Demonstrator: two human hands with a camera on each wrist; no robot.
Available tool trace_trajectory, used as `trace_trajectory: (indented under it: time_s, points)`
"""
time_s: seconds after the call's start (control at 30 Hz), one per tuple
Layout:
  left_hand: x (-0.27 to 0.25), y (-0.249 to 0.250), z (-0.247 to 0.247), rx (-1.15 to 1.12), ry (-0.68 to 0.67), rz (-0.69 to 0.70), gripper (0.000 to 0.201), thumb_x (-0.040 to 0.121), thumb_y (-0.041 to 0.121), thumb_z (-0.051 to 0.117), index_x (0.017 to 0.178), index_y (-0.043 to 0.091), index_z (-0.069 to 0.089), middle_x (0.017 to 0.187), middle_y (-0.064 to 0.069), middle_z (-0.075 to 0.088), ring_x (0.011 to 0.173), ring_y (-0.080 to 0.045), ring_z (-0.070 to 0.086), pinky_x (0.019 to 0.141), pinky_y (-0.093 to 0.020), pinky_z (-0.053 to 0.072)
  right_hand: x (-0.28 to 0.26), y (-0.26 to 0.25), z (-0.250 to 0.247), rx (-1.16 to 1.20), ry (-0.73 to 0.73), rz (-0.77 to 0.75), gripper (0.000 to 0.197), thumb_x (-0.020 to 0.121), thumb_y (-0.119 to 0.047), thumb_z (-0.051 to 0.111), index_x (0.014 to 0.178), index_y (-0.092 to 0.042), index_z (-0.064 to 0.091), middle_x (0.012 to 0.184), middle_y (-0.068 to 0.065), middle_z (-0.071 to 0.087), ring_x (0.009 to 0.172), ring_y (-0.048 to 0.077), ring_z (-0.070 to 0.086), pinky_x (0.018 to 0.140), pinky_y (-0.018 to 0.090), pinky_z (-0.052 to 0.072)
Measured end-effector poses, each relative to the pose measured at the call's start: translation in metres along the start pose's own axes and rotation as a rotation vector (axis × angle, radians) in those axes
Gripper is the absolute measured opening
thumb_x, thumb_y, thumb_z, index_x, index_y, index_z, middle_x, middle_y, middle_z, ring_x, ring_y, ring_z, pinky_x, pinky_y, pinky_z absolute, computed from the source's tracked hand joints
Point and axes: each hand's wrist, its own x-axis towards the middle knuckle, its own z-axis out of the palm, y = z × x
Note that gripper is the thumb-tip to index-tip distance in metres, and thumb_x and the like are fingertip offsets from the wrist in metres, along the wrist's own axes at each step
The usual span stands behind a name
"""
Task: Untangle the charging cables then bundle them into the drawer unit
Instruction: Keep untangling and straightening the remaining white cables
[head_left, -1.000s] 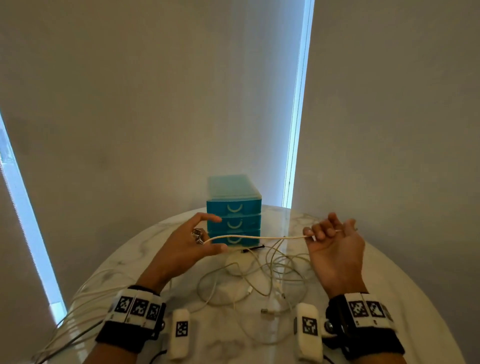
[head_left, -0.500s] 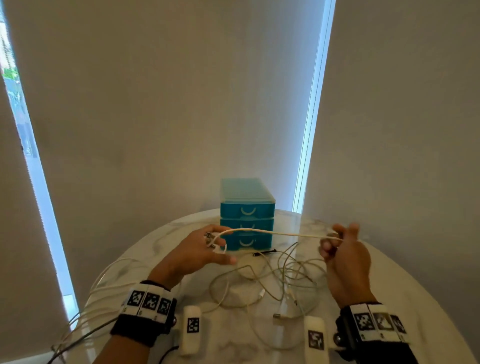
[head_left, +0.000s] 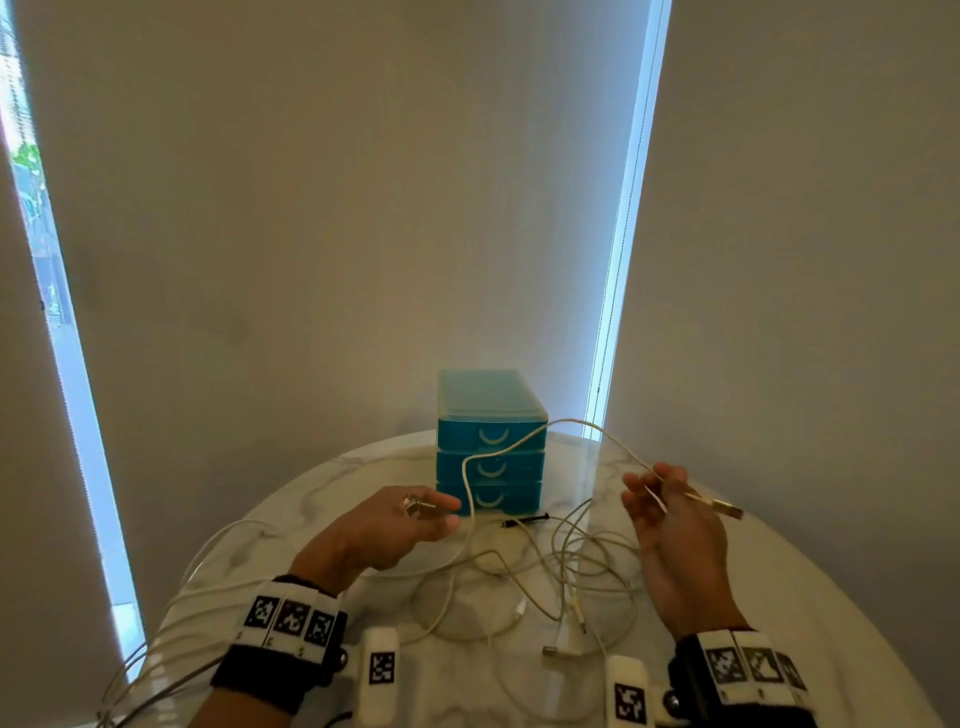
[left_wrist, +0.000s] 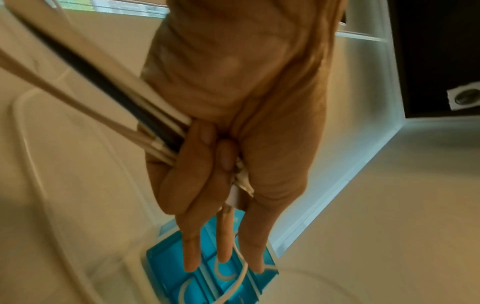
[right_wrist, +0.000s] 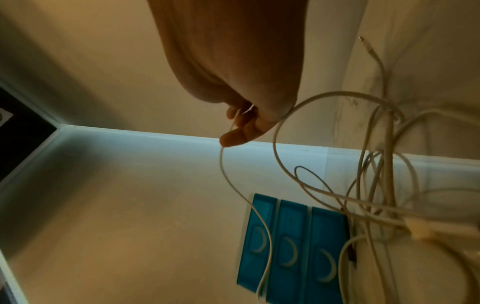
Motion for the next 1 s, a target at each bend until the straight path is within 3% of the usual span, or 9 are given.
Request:
trace_trajectory:
  time_s: [0.13, 0.3, 0.43, 0.53, 0.6, 0.67, 0.73, 0.83, 1.0]
  points:
    - [-0.002, 0.003, 0.006, 0.057, -0.058, 0.068, 0.028, 0.106, 0.032, 0.068, 0.133, 0.026, 0.072, 0.115, 0.000, 0.079, 0.044, -0.001, 0.044, 0.045, -0.013, 0.035, -0.011, 0.007, 0.013, 0.084, -0.217, 0.084, 0.031, 0.112, -0.031, 0.049, 0.107, -0.008, 0.068, 0.094, 0.004, 0.076, 0.079, 0.009, 0.075, 0.063, 0.018, 0.061]
    - [-0.013, 0.019, 0.016, 0.169, -0.167, 0.144, 0.030, 0.114, 0.017, 0.052, 0.122, -0.005, 0.071, 0.102, -0.007, 0.077, 0.048, 0.011, 0.058, 0.054, -0.003, 0.043, -0.011, -0.005, 0.013, 0.306, -0.334, 0.216, 0.026, 0.115, -0.028, 0.045, 0.107, -0.012, 0.064, 0.088, -0.001, 0.062, 0.062, 0.004, 0.058, 0.048, 0.013, 0.049]
    - [0.005, 0.043, -0.036, 0.365, 0.102, 0.210, 0.023, 0.108, 0.016, 0.062, 0.095, 0.024, 0.078, 0.085, 0.009, 0.080, 0.079, -0.001, 0.073, 0.083, -0.025, 0.051, -0.001, -0.020, 0.024, 0.132, -0.330, 0.114, 0.031, 0.115, -0.033, 0.044, 0.127, -0.012, 0.064, 0.084, -0.004, 0.056, 0.053, 0.004, 0.048, 0.040, 0.013, 0.039]
    - [0.017, 0.060, -0.075, 0.846, 0.599, 0.186, 0.026, 0.104, 0.017, 0.059, 0.116, 0.032, 0.075, 0.111, 0.005, 0.080, 0.101, -0.025, 0.075, 0.087, -0.036, 0.056, -0.007, -0.010, 0.051, -0.038, -0.276, -0.027, 0.030, 0.116, -0.026, 0.044, 0.124, -0.014, 0.069, 0.100, 0.001, 0.067, 0.081, 0.009, 0.071, 0.061, 0.017, 0.055]
    - [0.022, 0.054, -0.087, 1.124, 0.603, 0.097, 0.043, 0.107, 0.021, 0.053, 0.150, 0.027, 0.054, 0.131, -0.004, 0.072, 0.114, -0.033, 0.072, 0.090, -0.039, 0.055, -0.016, 0.006, 0.064, -0.131, -0.272, -0.046, 0.030, 0.117, -0.021, 0.043, 0.120, -0.015, 0.071, 0.118, 0.005, 0.070, 0.108, 0.018, 0.075, 0.084, 0.024, 0.061]
    - [0.020, 0.047, -0.091, 1.237, 0.527, 0.006, 0.043, 0.110, 0.025, 0.051, 0.152, 0.018, 0.047, 0.133, -0.009, 0.071, 0.118, -0.034, 0.070, 0.092, -0.039, 0.054, -0.023, 0.026, 0.063, -0.235, -0.279, -0.032, 0.025, 0.115, -0.016, 0.050, 0.119, -0.020, 0.074, 0.124, 0.002, 0.073, 0.115, 0.015, 0.074, 0.088, 0.023, 0.062]
    - [0.015, 0.044, -0.095, 1.186, 0.530, -0.015, 0.028, 0.112, 0.032, 0.052, 0.131, 0.015, 0.063, 0.129, -0.010, 0.073, 0.117, -0.035, 0.070, 0.089, -0.037, 0.053, -0.028, 0.044, 0.054, -0.329, -0.245, -0.004, 0.023, 0.113, -0.015, 0.055, 0.118, -0.023, 0.076, 0.121, 0.000, 0.077, 0.113, 0.012, 0.074, 0.090, 0.025, 0.061]
    - [0.008, 0.046, -0.094, 0.970, 0.656, 0.043, 0.046, 0.112, 0.049, 0.046, 0.112, 0.012, 0.075, 0.112, -0.015, 0.077, 0.105, -0.039, 0.072, 0.084, -0.041, 0.055, -0.035, 0.062, 0.044, -0.308, -0.267, 0.161, 0.028, 0.115, -0.013, 0.047, 0.120, -0.006, 0.074, 0.121, 0.014, 0.076, 0.112, 0.024, 0.075, 0.100, 0.037, 0.060]
    - [-0.003, 0.069, -0.043, 0.117, 0.552, 0.277, 0.068, 0.105, 0.073, 0.044, 0.085, 0.023, 0.085, 0.069, 0.005, 0.069, 0.068, -0.015, 0.066, 0.065, -0.031, 0.046, -0.051, 0.066, 0.043, -0.404, -0.456, 0.204, 0.022, 0.112, -0.014, 0.054, 0.124, -0.003, 0.069, 0.104, 0.019, 0.082, 0.098, 0.031, 0.081, 0.084, 0.032, 0.066]
